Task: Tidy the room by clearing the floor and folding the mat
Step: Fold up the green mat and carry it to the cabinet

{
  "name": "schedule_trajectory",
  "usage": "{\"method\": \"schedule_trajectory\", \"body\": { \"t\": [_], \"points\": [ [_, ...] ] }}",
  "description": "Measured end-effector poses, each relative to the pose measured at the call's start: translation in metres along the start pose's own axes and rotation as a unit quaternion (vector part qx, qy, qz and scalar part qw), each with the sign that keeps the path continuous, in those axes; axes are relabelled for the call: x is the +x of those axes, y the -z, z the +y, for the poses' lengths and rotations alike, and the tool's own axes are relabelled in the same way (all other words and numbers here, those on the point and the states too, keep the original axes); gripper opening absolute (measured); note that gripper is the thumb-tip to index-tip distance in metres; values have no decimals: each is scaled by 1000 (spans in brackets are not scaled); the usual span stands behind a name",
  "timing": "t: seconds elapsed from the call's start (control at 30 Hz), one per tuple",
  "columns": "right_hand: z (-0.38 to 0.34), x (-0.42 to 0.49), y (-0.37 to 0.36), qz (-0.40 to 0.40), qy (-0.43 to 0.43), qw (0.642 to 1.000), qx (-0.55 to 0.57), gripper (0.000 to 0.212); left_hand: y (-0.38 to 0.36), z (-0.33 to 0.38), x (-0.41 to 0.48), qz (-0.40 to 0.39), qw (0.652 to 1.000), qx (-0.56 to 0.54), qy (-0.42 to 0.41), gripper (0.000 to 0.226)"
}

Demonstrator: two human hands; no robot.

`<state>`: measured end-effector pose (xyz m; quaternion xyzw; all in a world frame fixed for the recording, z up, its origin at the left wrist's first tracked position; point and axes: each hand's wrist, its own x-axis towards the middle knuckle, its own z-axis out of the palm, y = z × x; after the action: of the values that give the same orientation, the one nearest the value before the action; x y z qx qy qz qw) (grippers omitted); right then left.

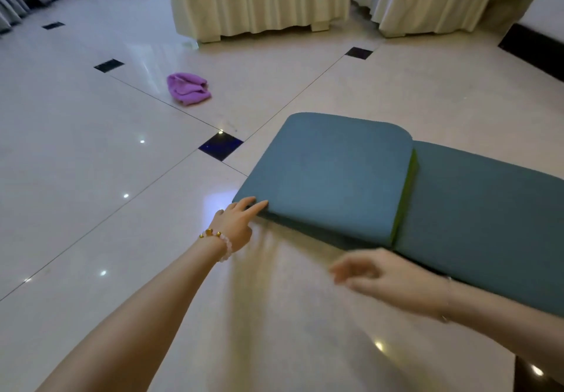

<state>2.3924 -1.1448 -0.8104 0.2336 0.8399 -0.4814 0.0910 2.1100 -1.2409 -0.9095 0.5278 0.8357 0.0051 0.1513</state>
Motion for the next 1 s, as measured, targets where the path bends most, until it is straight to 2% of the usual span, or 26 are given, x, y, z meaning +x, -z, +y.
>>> {"method": "schedule_trajectory", "body": {
  "t": [0.03,0.1,0.2,0.27,0.3,0.43,0.53,0.67,0.83,1.0],
  "points": [
    [4,10,6,59,28,995,-80,36,-1,-1,-4,23,1000,-9,-2,71],
    [14,28,17,135,67,954,-257,53,-1,0,-10,58,998,-15,-8,71],
    [33,49,26,144,88,889,-425,61,0,6,-16,85,996,-38,-1,69],
    [49,60,30,163,92,861,-474,63,0,11,-17,94,994,-49,-6,67],
    [56,64,34,184,89,849,-486,64,0,13,-17,96,994,-49,-10,67],
    [67,77,49,216,29,868,-446,58,-1,22,-14,126,991,-45,-30,66],
    [73,78,48,171,-31,862,-476,61,-3,32,-10,144,987,-25,-64,64],
    [68,73,47,154,-49,841,-517,72,-9,45,-5,162,982,-40,-93,65],
    [68,61,86,264,94,780,-560,71,-4,54,1,194,974,-37,-110,70],
    [74,32,121,298,147,750,-571,56,18,64,9,239,965,-54,-95,73]
  ]
}}
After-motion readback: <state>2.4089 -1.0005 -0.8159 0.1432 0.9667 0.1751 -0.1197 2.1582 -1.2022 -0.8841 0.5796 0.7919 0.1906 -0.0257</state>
